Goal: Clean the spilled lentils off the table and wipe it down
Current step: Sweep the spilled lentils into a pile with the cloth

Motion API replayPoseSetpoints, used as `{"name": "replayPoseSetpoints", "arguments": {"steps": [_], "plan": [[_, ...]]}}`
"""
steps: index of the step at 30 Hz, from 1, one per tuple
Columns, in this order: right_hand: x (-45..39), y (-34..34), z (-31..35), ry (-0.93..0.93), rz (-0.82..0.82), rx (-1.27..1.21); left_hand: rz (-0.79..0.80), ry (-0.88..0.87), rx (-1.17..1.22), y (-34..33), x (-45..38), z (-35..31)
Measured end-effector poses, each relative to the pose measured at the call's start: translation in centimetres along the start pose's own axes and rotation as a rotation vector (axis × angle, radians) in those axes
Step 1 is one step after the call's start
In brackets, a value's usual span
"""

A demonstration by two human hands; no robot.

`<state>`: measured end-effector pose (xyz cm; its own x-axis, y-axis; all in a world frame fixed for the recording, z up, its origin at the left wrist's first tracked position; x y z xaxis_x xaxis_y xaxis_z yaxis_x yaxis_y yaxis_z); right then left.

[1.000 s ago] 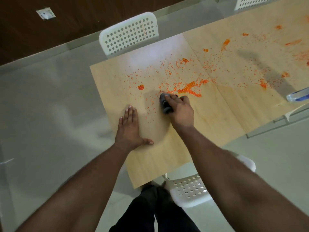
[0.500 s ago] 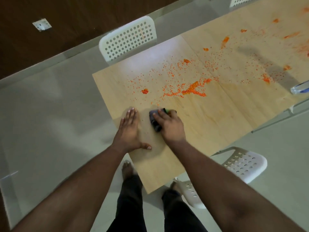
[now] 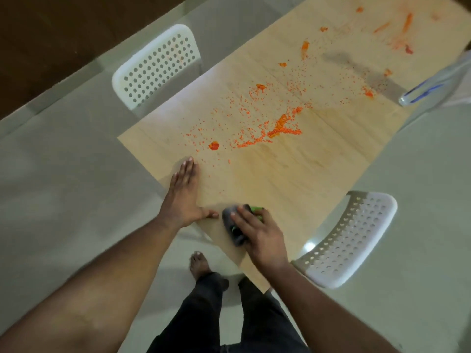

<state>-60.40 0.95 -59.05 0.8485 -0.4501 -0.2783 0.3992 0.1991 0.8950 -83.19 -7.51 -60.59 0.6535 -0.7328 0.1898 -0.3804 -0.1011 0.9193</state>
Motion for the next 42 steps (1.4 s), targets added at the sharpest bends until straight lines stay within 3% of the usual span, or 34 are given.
{"name": "replayPoseSetpoints", "arguments": {"steps": [3,6,11,15,21,25,31,36,42], "plan": [[1.5,-1.8,1.2,0.030,0.061,0.072,0.003,-0.032,0.017,-0.1,-0.5,0.2],[-2.0,-3.3,0.5,-0.016,0.023,0.114,-0.020,-0.026,0.044,-0.5,-0.3,0.5],[-12.2,-3.2,-2.2,-0.235,-0.028,0.117,-0.038,-0.011,0.040,-0.7,-0.1,0.7],[-13.8,-1.3,-2.7,-0.308,-0.070,0.042,-0.041,0.019,0.034,-0.7,0.6,0.7],[-4.5,0.9,0.3,-0.136,-0.139,0.029,-0.051,0.007,0.044,-0.4,0.9,0.3],[1.1,-1.2,1.7,-0.003,-0.007,0.052,-0.047,0.005,0.038,-0.3,1.1,0.2],[-4.7,-3.4,2.1,-0.038,-0.020,0.068,-0.024,-0.017,0.045,0.1,1.2,1.3],[-12.2,-5.3,2.3,-0.134,0.021,0.111,-0.012,-0.091,-0.023,1.1,0.6,2.8],[-18.1,-5.3,-0.5,-0.439,-0.076,0.108,-0.019,-0.165,-0.073,3.5,-3.7,6.9]]}}
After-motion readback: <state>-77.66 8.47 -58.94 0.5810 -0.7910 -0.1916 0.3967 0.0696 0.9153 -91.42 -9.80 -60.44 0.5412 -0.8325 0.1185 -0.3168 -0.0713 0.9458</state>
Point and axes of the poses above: each hand's wrist, its own x-axis away from the middle knuckle, its own y-axis out of the back of the hand, z = x × y, the point moved 4 cm from there along -x, towards the middle knuckle, and after that the axes turned 14 degrees about -z, right-handed, at the moved point
